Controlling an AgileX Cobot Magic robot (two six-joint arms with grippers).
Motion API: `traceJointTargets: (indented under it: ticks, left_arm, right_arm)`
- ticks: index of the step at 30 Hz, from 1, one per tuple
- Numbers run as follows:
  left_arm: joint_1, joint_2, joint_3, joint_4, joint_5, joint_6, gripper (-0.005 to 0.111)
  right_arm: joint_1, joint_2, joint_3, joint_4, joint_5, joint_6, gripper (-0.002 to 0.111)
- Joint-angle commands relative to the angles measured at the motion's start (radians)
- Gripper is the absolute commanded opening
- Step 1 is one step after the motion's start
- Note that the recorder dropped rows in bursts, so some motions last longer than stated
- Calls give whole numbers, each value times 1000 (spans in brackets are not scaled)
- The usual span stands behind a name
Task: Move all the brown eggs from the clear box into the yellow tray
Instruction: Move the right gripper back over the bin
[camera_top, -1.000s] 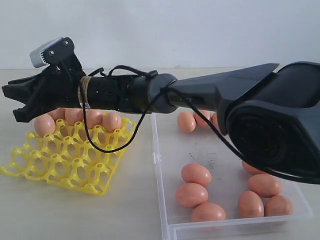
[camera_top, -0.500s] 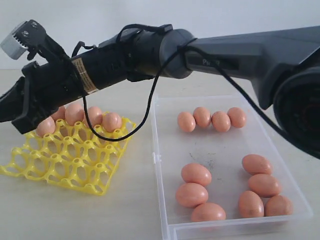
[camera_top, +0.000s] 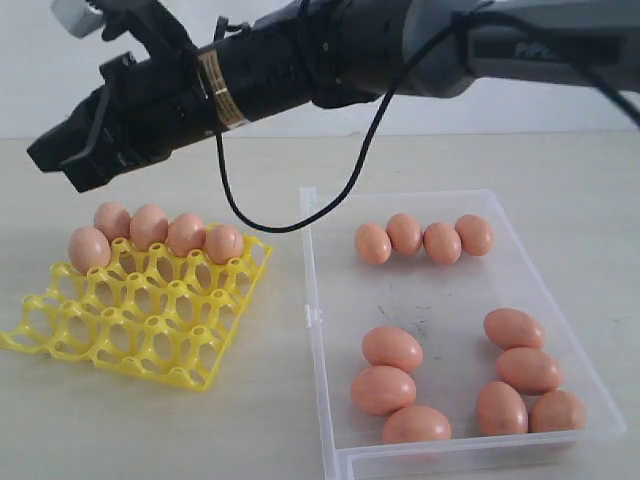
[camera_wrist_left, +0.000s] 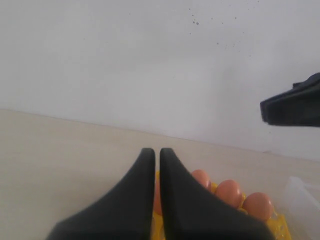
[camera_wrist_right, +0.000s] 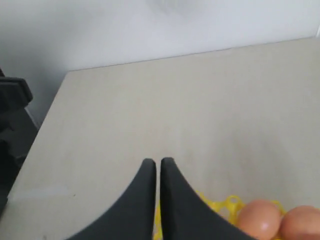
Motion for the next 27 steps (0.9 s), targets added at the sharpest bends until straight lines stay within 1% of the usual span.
traceJointTargets:
  ticks: [1, 3, 6, 9, 13, 18, 20, 21, 23, 25, 27]
  left_arm:
    - [-6, 4, -4, -1, -6, -1, 4]
    - [-6, 4, -4, -1, -6, -1, 4]
    - [-6, 4, -4, -1, -6, -1, 4]
    - [-6, 4, -4, -1, -6, -1, 4]
    - [-6, 4, -4, -1, -6, -1, 4]
    - [-6, 4, -4, -1, -6, -1, 4]
    - [-6, 4, -4, -1, -6, -1, 4]
    - [-6, 4, -4, -1, -6, -1, 4]
    - [-6, 4, -4, -1, -6, -1, 4]
    - [-6, 4, -4, -1, -6, -1, 4]
    - [-6, 4, -4, -1, -6, -1, 4]
  right_arm:
    - [-3, -120, 49, 4, 128, -34, 0]
    - [-3, -162, 78, 4, 205, -39, 0]
    - [-3, -238, 129, 4, 377, -47, 0]
    - [-3, -305, 198, 4, 609, -48, 0]
    - [-3, -395, 323, 4, 865, -73, 0]
    - [-3, -493, 485, 4, 1138, -165, 0]
    - [-3, -530, 544, 75, 1267, -258, 0]
    - [-3, -545, 566, 144, 1330, -340, 0]
    - [-3, -564, 589, 296, 1446, -526, 0]
    - [-3, -571, 596, 488, 1577, -770, 0]
    - [-3, -571, 596, 658, 1686, -941, 0]
